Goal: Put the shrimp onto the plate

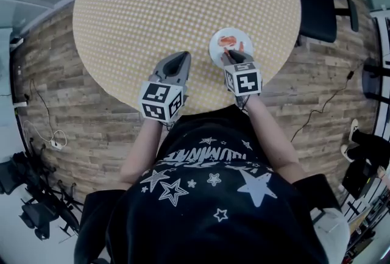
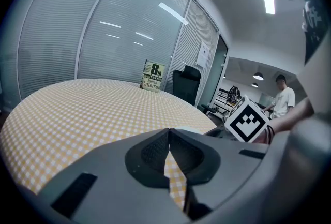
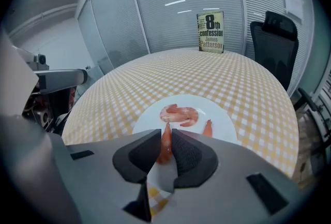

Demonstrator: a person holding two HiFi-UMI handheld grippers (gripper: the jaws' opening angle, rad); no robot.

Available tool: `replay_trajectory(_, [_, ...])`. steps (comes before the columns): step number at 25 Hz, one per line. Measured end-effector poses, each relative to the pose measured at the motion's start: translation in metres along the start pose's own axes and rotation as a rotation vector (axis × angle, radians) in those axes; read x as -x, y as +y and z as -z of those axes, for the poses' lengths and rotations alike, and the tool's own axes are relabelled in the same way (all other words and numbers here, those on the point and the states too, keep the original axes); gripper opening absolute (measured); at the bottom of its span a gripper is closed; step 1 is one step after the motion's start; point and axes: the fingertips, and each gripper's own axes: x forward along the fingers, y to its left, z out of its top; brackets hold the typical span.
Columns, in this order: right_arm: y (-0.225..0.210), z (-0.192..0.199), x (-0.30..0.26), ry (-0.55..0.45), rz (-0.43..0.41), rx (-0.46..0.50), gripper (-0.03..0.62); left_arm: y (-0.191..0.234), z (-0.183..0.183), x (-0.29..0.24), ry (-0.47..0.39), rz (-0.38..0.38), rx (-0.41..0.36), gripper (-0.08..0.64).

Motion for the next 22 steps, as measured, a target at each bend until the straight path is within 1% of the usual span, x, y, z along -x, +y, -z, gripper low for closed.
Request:
replay_trajectory(5, [0.003, -0.001, 0.001, -0.007, -0.003, 0.016, 0.068, 0.0, 0.002, 0.003, 0.006, 0.01, -0.004, 0.008])
replay_trajectory(11, [0.006, -0.004, 0.014, -0.055, 0.011, 0.01, 0.069, -0.004, 0.005, 0.016, 0.0, 0.022, -0.019, 0.008])
replay_trajectory(15, [0.005, -0.009, 0.027, -0.105, 0.022, -0.014, 0.069, -0.008, 0.004, 0.026, -0.019, 0.03, -0.033, 0.008])
replay_trajectory(22, [0.024, -0.014, 0.062, -0.208, -0.014, -0.021, 0.067, -0.019, 0.009, 0.059, -0.047, 0.05, -0.05, 0.008])
